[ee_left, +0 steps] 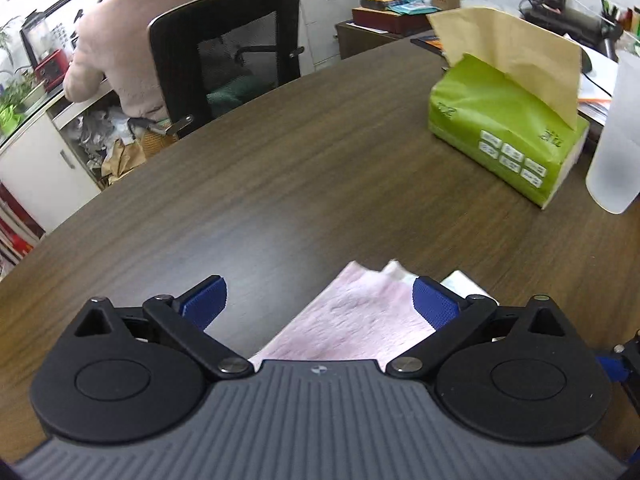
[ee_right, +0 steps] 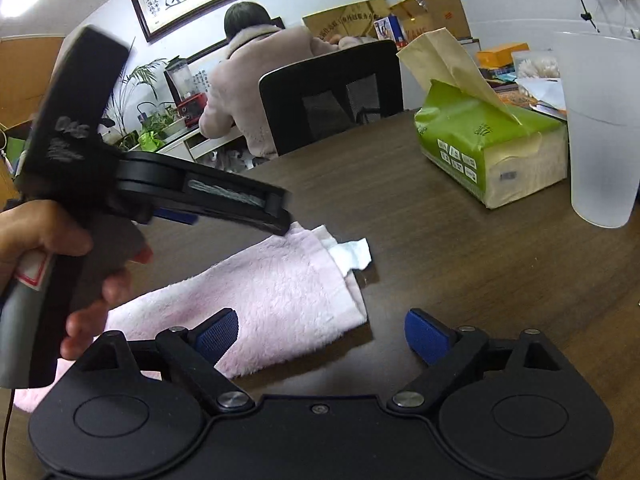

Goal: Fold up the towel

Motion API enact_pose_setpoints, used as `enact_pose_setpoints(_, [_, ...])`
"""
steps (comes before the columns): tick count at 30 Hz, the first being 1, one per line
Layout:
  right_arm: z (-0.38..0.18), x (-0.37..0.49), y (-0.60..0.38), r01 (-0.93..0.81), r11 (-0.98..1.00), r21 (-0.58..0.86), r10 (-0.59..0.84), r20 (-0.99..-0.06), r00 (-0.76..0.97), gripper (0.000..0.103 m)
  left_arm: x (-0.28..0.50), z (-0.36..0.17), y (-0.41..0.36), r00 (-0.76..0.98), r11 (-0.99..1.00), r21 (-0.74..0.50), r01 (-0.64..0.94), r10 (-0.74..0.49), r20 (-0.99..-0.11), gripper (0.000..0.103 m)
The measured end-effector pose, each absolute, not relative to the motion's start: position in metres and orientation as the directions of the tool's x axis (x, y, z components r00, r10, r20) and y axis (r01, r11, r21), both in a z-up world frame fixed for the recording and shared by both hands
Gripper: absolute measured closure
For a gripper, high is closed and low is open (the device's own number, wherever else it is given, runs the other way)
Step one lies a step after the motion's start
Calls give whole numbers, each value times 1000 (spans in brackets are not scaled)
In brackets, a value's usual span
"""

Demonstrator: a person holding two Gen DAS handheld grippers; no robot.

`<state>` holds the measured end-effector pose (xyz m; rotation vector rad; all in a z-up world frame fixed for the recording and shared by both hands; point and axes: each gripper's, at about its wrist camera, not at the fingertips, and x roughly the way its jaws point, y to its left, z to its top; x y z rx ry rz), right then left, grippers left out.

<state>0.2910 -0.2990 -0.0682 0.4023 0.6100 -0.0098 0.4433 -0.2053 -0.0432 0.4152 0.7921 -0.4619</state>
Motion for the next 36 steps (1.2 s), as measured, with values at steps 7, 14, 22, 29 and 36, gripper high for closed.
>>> enact_pose_setpoints(7, [-69,291,-296,111,928,354,114,-556,823,13,445,-62,-226,581,830,176,529,-203,-788,0])
enact_pose_setpoints(14, [-67,290,-292,102,920,378,131,-543,829,16,449,-65,-236,605,833,192,519,-199,-771,0])
enact_pose_setpoints(22, [-66,294,-278,57,954,293,130,-578,805,45,464,-70,-232,527,843,104,528,-229,-818,15])
enact_pose_setpoints(29, [-68,292,-294,54,906,420,206,-549,810,55,463,-65,-235,507,831,83,550,-254,-824,60])
enact_pose_setpoints(36, [-64,284,-307,135,878,459,140,-518,844,20,462,-66,-237,511,833,82,548,-255,-821,61])
